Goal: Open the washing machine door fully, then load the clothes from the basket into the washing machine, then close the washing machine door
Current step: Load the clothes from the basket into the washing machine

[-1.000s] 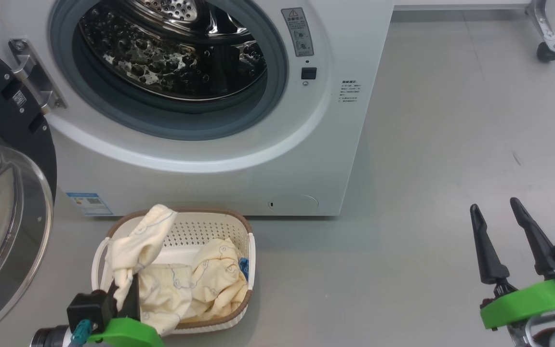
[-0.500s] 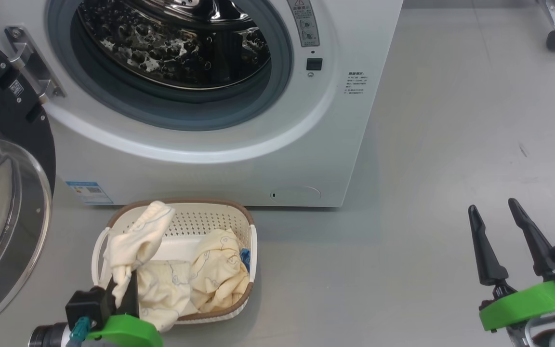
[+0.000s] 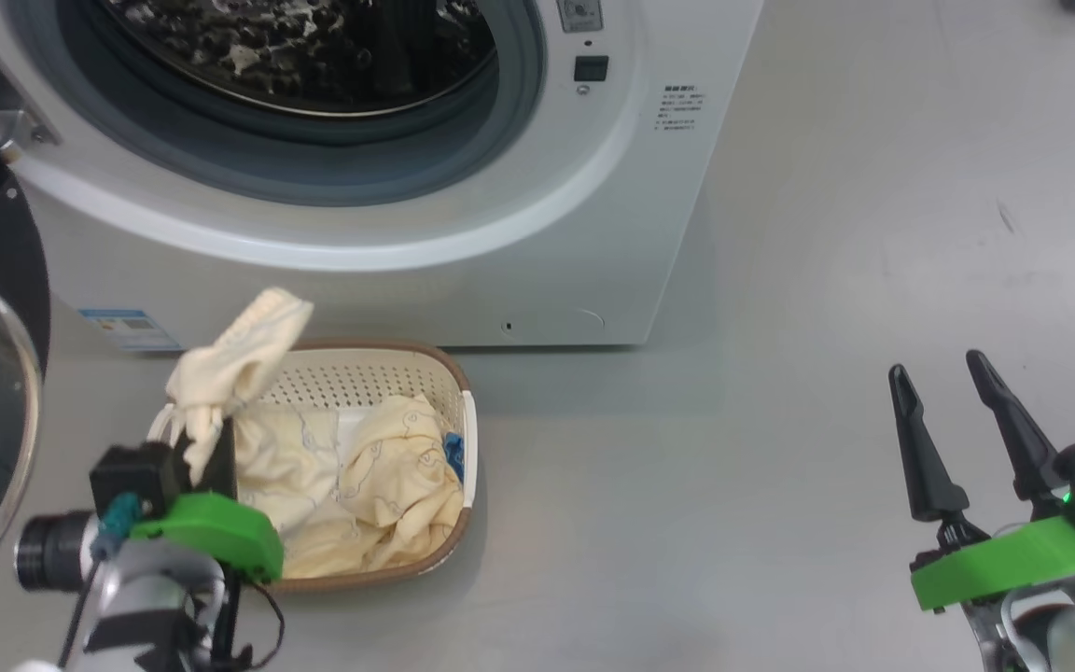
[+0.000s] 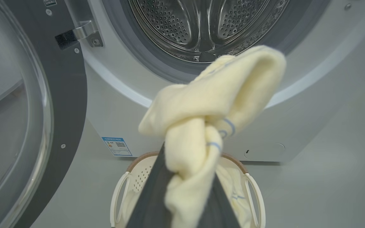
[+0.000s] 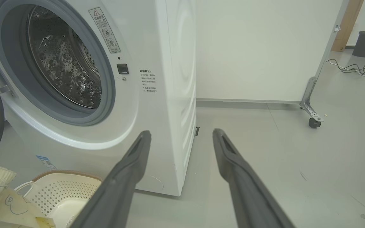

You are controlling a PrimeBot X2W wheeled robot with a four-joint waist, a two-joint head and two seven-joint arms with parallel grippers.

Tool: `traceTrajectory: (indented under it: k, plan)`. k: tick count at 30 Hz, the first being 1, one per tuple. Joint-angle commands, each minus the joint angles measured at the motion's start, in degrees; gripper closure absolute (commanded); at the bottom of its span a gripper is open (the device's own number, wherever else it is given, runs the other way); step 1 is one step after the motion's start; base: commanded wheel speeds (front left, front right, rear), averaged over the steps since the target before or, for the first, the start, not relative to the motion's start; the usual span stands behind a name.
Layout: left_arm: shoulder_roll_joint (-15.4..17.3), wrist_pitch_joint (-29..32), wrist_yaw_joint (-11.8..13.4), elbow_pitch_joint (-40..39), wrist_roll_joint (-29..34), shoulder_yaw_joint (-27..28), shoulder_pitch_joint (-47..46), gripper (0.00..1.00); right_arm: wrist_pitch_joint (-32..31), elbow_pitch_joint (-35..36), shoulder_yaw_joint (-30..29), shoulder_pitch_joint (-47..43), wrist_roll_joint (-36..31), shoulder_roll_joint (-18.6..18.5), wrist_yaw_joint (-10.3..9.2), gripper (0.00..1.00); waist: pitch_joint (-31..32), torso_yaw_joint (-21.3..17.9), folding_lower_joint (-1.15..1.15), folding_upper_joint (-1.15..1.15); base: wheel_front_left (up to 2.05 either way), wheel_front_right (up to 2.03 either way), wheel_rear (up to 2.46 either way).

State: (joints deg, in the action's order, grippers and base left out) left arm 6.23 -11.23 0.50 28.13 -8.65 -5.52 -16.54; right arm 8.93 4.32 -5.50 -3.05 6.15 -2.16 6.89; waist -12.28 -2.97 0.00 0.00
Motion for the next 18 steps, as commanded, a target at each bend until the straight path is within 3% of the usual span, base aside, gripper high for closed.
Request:
traceTrajectory:
  k: [1, 18]
  plan:
    - [2.7, 1.8, -0.7, -0.7, -0.2, 2.3, -5.6, 1.0, 1.0, 1.9, 1.6, 3.1, 0.9, -0.7, 0.59, 0.0, -4.0, -2.7, 0.0, 0.0, 0.0, 0.0, 0.0]
    - [14.8, 22.4, -5.4, 6.7, 0.4, 1.6, -37.9, 1.0, 6.0, -5.8, 5.2, 10.2, 9.3, -0.7, 0.59, 0.0, -20.2, -14.9, 0.0, 0.0, 0.0, 0.0, 0.0]
